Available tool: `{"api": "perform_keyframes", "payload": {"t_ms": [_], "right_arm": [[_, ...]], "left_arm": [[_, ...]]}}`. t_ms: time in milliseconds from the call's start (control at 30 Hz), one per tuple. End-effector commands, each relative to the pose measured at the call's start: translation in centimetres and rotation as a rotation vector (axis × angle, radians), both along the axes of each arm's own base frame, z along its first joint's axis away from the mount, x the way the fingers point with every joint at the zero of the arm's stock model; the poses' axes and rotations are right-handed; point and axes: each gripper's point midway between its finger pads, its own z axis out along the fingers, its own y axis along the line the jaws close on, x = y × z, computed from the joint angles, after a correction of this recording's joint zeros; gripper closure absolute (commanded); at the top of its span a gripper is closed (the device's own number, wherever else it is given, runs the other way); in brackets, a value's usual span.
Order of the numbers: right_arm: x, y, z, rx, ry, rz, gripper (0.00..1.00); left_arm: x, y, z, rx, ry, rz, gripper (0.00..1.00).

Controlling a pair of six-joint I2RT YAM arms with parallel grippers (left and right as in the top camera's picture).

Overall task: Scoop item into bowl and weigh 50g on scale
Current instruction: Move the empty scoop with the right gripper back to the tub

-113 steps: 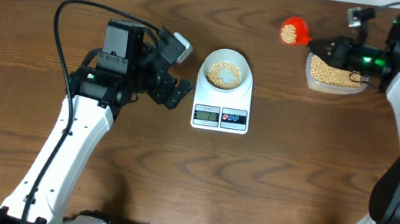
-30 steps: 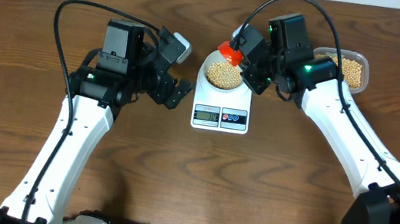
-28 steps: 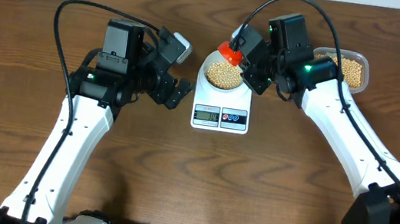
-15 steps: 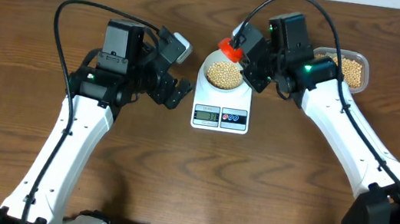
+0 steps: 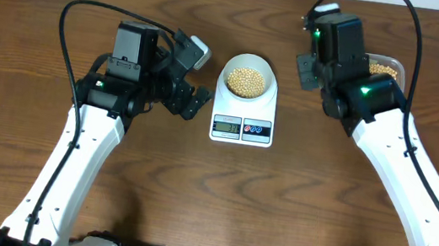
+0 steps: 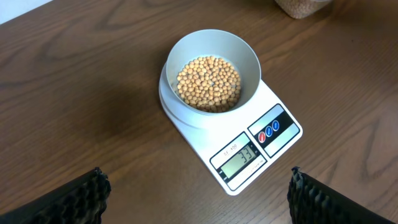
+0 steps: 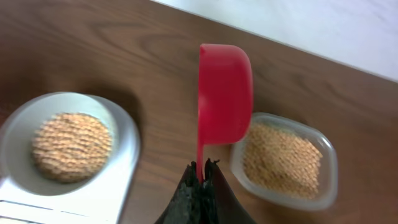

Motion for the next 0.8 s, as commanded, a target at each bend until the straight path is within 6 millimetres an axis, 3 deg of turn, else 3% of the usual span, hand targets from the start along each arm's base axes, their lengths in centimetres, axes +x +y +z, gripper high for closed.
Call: {"api": "perform_keyframes", "payload": {"t_ms": [0,433,567,767], "right_arm": [[-0.2,-2.8,0.4,-0.03,-0.022,-0.158,0.99],[-2.6,-11.9,-2.6,0.018,0.141,-0.491,0.99],[-2.8,-13.5,-3.5,0.018,0.173,-0.549,0.99],[-2.1,-14.6,-7.6,-0.026,0.274,-0.584,0.99]], "left_arm": [[-0.2,-0.1,-0.1,0.0,-0.002,-0.019,0.06],[-0.2,-0.1,-0.1,0.0,-0.002,-0.019,0.06],[-0.2,-0.1,-0.1,0.0,-0.002,-0.019,0.06],[-0.2,-0.1,-0.1,0.0,-0.001,-0.019,0.06]]}}
